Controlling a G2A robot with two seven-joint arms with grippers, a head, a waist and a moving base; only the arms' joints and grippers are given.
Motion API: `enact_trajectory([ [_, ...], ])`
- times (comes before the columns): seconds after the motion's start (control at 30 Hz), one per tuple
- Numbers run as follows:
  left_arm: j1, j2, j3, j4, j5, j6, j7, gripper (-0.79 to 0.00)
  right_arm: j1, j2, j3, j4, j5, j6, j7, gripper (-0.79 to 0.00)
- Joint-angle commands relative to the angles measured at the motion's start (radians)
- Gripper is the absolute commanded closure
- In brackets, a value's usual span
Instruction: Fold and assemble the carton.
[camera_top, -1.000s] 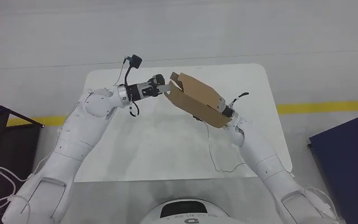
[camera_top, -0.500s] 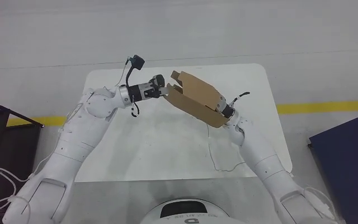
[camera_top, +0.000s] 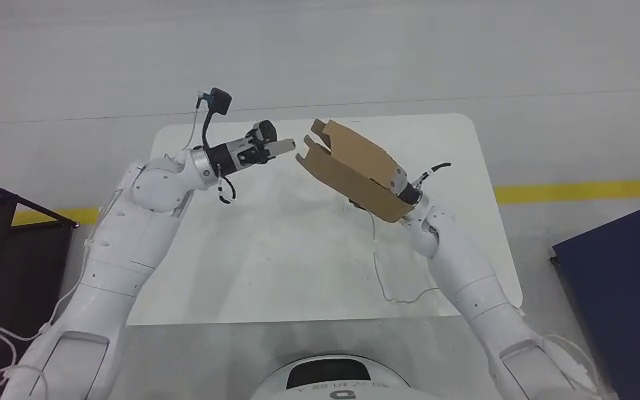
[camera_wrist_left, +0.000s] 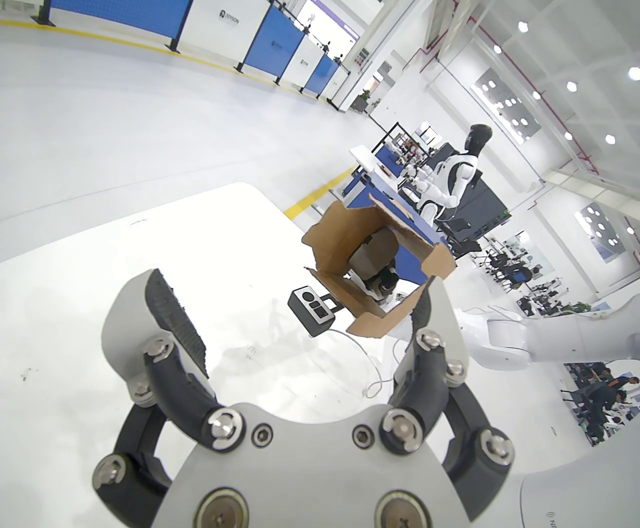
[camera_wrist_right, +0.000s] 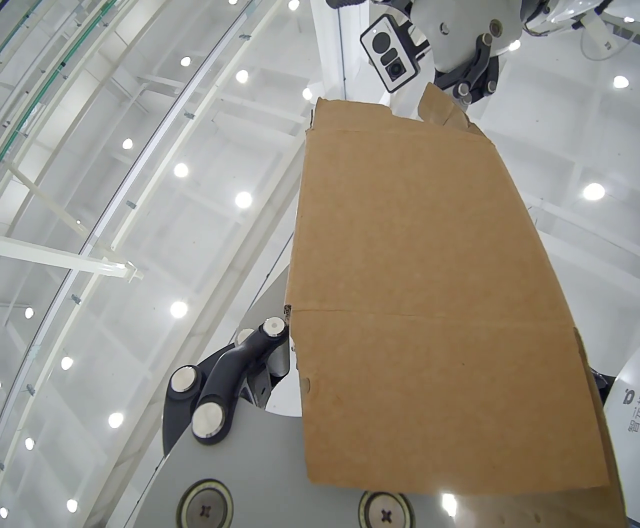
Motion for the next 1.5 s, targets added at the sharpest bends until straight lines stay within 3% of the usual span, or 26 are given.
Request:
enact_trajectory([
  [0.0,0.017,0.004,-0.010,-0.039,0.026,0.058,0.000,-0.785,-0.002,-0.001,0.003,-0.003,-0.006,-0.004,0.002,0.000],
  [0.13,0.049,0.009,-0.019,-0.107,0.108,0.142,0.032,-0.785,-0.010,-0.003,0.010,-0.013,-0.011,-0.005,0.005,0.000],
  [0.43,0.063,0.003,0.011,-0.143,0.129,0.165,0.016,-0.785,-0.024,-0.006,0.025,-0.028,-0.014,0.005,0.002,0.000],
  [1.47,-0.017,-0.043,0.137,-0.049,0.165,0.178,0.013,-0.785,-0.036,-0.022,0.055,-0.033,-0.035,0.026,-0.001,0.000],
])
